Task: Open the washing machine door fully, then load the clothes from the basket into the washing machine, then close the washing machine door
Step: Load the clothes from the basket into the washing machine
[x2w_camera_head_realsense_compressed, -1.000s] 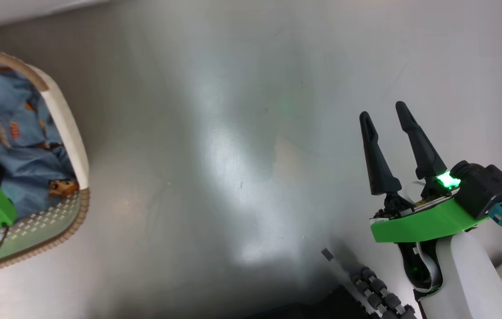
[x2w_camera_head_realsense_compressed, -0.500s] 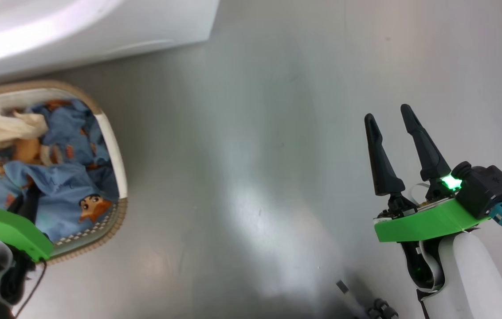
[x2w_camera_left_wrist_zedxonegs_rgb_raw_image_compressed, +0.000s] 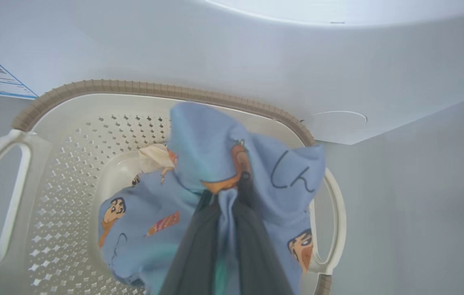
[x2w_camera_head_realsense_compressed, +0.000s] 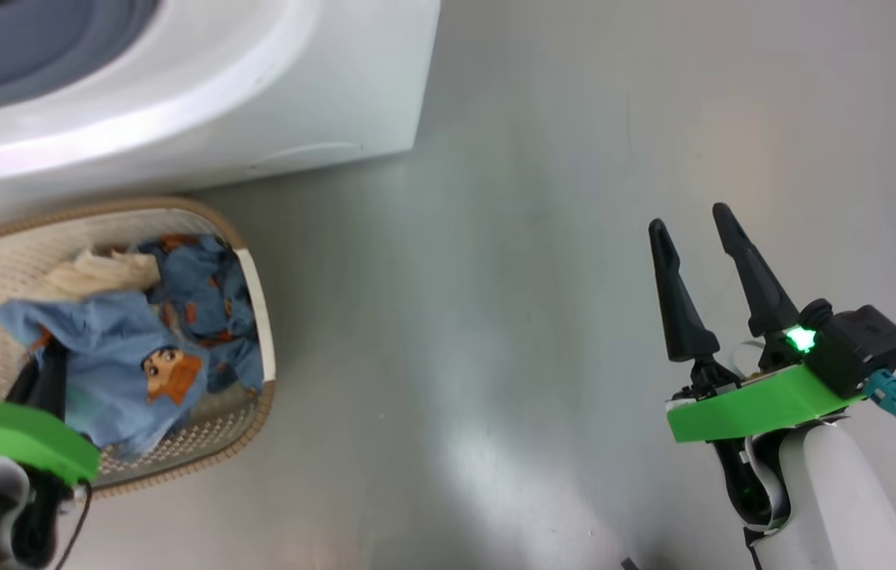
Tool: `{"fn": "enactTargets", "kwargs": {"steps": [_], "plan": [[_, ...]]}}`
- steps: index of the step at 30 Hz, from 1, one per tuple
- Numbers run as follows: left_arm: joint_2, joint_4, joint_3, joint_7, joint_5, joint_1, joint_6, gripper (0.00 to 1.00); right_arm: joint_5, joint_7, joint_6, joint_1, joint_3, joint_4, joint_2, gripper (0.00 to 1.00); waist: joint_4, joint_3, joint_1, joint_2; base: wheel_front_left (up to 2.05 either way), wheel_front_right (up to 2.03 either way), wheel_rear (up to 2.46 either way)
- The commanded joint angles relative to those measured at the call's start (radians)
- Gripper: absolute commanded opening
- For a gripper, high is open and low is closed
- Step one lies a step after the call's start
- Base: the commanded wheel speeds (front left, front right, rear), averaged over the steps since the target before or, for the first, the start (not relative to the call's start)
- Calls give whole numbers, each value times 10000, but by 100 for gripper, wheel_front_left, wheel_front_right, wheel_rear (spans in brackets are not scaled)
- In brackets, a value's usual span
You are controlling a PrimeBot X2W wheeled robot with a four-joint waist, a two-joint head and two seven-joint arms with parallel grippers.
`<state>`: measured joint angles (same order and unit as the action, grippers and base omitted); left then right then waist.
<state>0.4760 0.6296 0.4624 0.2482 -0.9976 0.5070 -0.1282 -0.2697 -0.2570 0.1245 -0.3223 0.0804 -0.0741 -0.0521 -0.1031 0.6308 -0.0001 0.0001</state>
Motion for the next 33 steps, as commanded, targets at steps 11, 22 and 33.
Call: {"fn": "enactTargets", "kwargs": {"steps": [11, 22, 33], "plan": [[-535, -1788, -2498, 134, 1849, -1543, -25, 0, 320, -48, 62, 633, 194, -88, 19, 100, 230, -1738, 1, -1, 0, 0, 0], [-1633, -3579, -4491, 135, 3448, -2719, -25, 0, 429, -48, 62, 984, 217, -312, 19, 100, 291, -2974, 1, -1, 0, 0, 0], [-2590, -4909, -5842, 135, 4945, -4114, -25, 0, 505, -48, 62, 1567, 255, -703, 19, 100, 135, -4510, 1, -1, 0, 0, 0]]}}
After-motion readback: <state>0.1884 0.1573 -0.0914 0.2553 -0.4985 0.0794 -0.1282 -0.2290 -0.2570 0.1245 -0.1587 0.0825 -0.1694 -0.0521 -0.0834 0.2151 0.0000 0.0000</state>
